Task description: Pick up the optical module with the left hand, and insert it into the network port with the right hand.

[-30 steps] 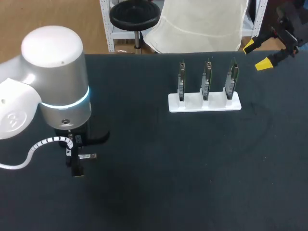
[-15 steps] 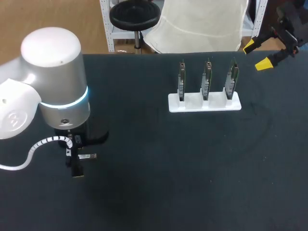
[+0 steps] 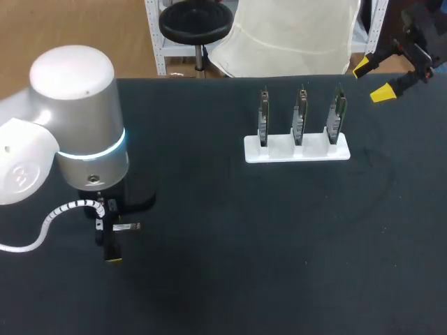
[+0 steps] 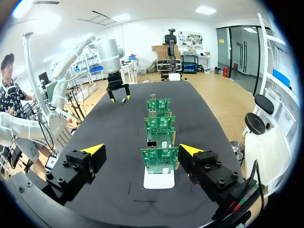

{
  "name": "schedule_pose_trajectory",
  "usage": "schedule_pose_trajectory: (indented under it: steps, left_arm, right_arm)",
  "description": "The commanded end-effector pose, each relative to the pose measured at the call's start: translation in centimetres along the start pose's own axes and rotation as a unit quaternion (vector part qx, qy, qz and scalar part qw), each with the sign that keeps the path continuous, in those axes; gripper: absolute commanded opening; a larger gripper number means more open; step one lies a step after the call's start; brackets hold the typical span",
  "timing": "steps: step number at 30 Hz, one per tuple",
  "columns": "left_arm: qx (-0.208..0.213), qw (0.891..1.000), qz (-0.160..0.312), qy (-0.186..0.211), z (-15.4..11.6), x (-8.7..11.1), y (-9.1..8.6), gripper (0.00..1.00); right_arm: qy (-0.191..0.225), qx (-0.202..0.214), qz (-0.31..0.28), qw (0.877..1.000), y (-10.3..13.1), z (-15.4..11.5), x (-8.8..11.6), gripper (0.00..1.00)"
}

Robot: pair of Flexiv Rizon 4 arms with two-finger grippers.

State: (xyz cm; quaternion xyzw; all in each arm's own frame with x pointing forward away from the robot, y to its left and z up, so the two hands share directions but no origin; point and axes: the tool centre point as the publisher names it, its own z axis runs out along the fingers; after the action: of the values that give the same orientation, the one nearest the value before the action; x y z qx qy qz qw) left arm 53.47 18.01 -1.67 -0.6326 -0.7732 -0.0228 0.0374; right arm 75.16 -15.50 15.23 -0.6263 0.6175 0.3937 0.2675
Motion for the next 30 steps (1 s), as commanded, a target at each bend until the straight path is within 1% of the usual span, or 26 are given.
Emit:
schedule_pose_trajectory:
  steps: [1,11,12,13,14,15,16,17,18,19,30]
  left_arm:
    - [0.005,1.0,0.0,0.002,0.6,0.0,0.2,1.0]
    - [0.009,1.0,-0.006,0.001,1.2,0.2,0.4,1.0]
    - [0.009,1.0,-0.006,0.001,1.3,0.1,0.4,0.87]
    - [0.009,1.0,-0.007,0.002,1.3,0.1,0.4,0.59]
    - [0.009,1.0,-0.008,0.001,1.4,0.1,0.5,0.4]
    - [0.009,1.0,-0.008,0.001,1.4,0.0,0.5,0.33]
    - [0.009,1.0,-0.011,0.001,1.4,0.0,0.6,0.29]
    - [0.009,1.0,-0.012,0.001,1.4,0.0,0.6,0.17]
    - [0.008,1.0,-0.012,0.001,1.4,0.0,0.6,0.02]
    - [0.007,1.0,-0.012,0.001,1.4,0.0,0.6,0.0]
    - [0.008,1.0,-0.021,-0.004,1.6,-0.2,0.7,0.0]
  right_arm:
    - [0.0,0.003,-0.001,1.0,0.2,0.1,0.0,1.0]
    - [0.0,0.003,-0.001,1.0,0.2,0.1,0.0,1.0]
    - [0.0,0.003,-0.001,1.0,0.2,0.1,0.0,1.0]
    - [0.0,0.003,-0.001,1.0,0.2,0.1,0.0,1.0]
    - [0.0,0.003,-0.001,1.0,0.2,0.1,0.0,1.0]
    - [0.0,0.003,-0.001,1.0,0.2,0.1,0.0,1.0]
    - [0.0,0.003,-0.001,1.0,0.2,0.1,0.0,1.0]
    - [0.0,0.003,-0.001,1.0,0.2,0.1,0.0,1.0]
    - [0.0,0.003,-0.001,1.0,0.2,0.1,0.0,1.0]
    - [0.0,0.003,-0.001,1.0,0.2,0.1,0.0,1.0]
    - [0.0,0.003,-0.001,1.0,0.2,0.1,0.0,1.0]
